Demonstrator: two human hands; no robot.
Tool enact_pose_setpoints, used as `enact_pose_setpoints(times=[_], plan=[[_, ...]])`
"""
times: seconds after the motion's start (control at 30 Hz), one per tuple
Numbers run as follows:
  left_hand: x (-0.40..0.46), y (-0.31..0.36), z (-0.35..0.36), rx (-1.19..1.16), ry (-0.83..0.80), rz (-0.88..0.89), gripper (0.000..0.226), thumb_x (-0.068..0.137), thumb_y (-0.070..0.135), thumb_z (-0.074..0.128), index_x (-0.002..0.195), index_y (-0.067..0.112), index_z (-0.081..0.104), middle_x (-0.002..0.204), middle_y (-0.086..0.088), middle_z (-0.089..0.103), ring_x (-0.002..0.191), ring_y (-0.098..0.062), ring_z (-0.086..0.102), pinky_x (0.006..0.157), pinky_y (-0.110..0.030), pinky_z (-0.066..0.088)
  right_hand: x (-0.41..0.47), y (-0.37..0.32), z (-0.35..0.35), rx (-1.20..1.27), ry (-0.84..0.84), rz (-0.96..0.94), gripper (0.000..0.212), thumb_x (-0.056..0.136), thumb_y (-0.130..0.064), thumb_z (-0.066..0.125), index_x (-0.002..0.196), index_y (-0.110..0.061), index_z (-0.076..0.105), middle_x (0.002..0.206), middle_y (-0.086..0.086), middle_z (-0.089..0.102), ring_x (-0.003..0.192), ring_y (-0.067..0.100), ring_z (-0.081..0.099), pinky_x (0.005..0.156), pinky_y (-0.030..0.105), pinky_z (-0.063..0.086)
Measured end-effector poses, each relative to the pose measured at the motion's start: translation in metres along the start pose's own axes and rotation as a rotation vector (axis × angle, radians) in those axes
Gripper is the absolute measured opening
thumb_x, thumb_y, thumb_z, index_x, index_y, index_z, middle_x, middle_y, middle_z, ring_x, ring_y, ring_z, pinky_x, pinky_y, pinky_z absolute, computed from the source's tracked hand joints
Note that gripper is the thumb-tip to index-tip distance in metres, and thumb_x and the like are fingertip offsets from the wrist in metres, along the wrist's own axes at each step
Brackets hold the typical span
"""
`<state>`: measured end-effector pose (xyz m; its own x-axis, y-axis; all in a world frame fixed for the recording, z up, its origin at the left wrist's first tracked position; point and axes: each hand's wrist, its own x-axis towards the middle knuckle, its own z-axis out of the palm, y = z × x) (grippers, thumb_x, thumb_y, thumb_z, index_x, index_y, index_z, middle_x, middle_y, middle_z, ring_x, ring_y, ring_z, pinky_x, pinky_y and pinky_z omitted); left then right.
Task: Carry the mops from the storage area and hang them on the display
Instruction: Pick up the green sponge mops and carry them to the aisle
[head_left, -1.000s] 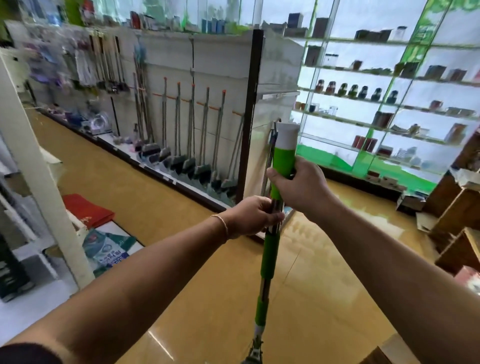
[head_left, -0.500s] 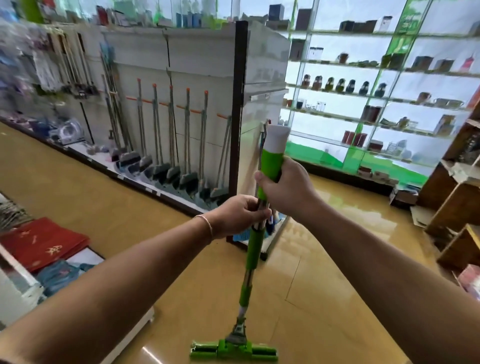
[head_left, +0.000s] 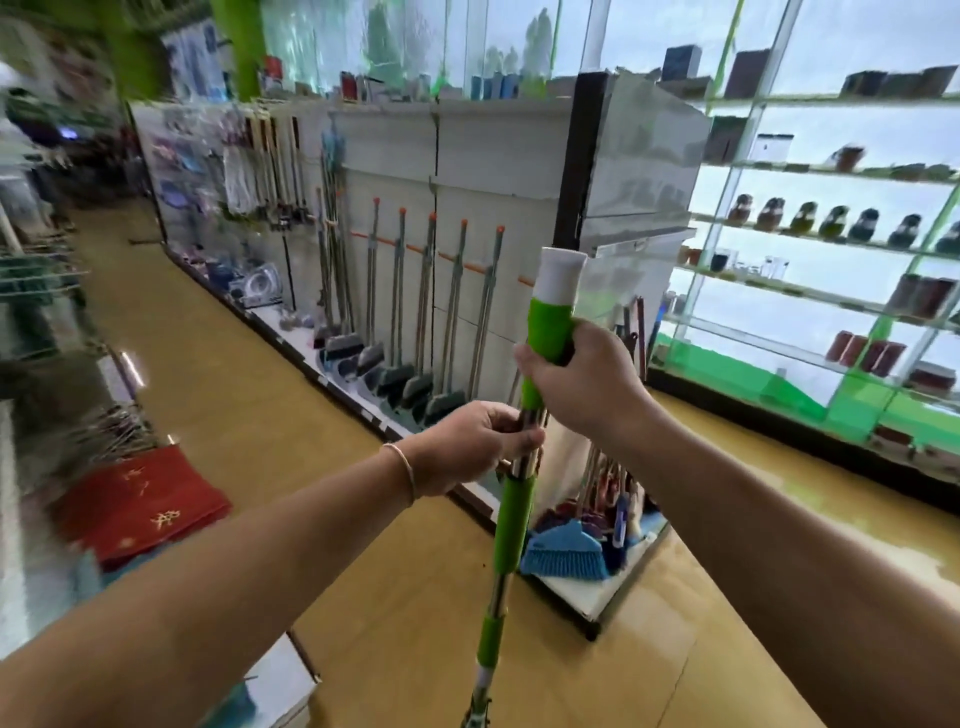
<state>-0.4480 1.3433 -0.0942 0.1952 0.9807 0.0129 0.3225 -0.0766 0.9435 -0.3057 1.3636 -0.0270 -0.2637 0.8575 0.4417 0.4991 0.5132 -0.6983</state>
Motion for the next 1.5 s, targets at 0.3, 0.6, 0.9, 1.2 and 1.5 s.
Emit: enact_pose_setpoints(times=[0.3, 0.6, 0.9, 1.2, 1.5], plan=[[0.089, -0.018, -0.05, -0.029, 0.077, -0.028, 0.021, 0.094, 0.026, 0.058, 0.102, 0.009, 0.067, 0.097, -0.009, 0.071, 0.103, -0.03, 0.064, 0.097, -0.049, 0.048, 0.105, 0.038, 0.034, 0.099, -0.084, -0.055, 0.022, 0.091, -0.032, 0.071, 0.09, -0.011, 0.064, 0.083, 0.013, 0.068, 0.077, 0.029, 0.068, 0.075, 0.048, 0.059], [0.186, -0.066, -0.125, -0.051, 0.085, -0.02, 0.017, 0.095, 0.023, 0.057, 0.099, 0.01, 0.068, 0.094, -0.007, 0.072, 0.091, -0.017, 0.065, 0.078, -0.029, 0.045, 0.209, 0.067, 0.099, 0.068, -0.082, -0.06, 0.021, 0.09, -0.032, 0.072, 0.084, -0.013, 0.065, 0.079, 0.012, 0.07, 0.074, 0.029, 0.068, 0.074, 0.048, 0.058], [0.277, -0.102, -0.241, -0.046, 0.093, 0.002, 0.022, 0.096, 0.022, 0.056, 0.104, 0.005, 0.067, 0.104, -0.02, 0.068, 0.097, -0.028, 0.064, 0.08, -0.029, 0.048, 0.337, 0.065, 0.181, 0.055, -0.094, -0.051, 0.02, 0.09, -0.03, 0.072, 0.083, -0.013, 0.064, 0.08, 0.009, 0.068, 0.077, 0.028, 0.068, 0.076, 0.048, 0.058], [0.319, -0.137, -0.351, -0.014, 0.278, -0.011, 0.026, 0.088, 0.036, 0.063, 0.097, 0.012, 0.07, 0.103, -0.02, 0.068, 0.105, -0.041, 0.061, 0.098, -0.057, 0.046, 0.435, 0.044, 0.272, 0.142, -0.202, -0.142, 0.016, 0.091, -0.026, 0.071, 0.093, -0.012, 0.064, 0.089, 0.015, 0.068, 0.084, 0.029, 0.068, 0.081, 0.047, 0.059], [0.348, -0.168, -0.451, 0.11, 0.551, -0.083, 0.041, 0.086, 0.04, 0.062, 0.097, 0.0, 0.067, 0.101, -0.031, 0.063, 0.088, -0.036, 0.063, 0.094, -0.059, 0.047, 0.536, 0.029, 0.371, 0.231, -0.343, -0.296, 0.02, 0.089, -0.028, 0.07, 0.079, -0.016, 0.059, 0.068, 0.002, 0.06, 0.064, 0.02, 0.06, 0.062, 0.038, 0.053]])
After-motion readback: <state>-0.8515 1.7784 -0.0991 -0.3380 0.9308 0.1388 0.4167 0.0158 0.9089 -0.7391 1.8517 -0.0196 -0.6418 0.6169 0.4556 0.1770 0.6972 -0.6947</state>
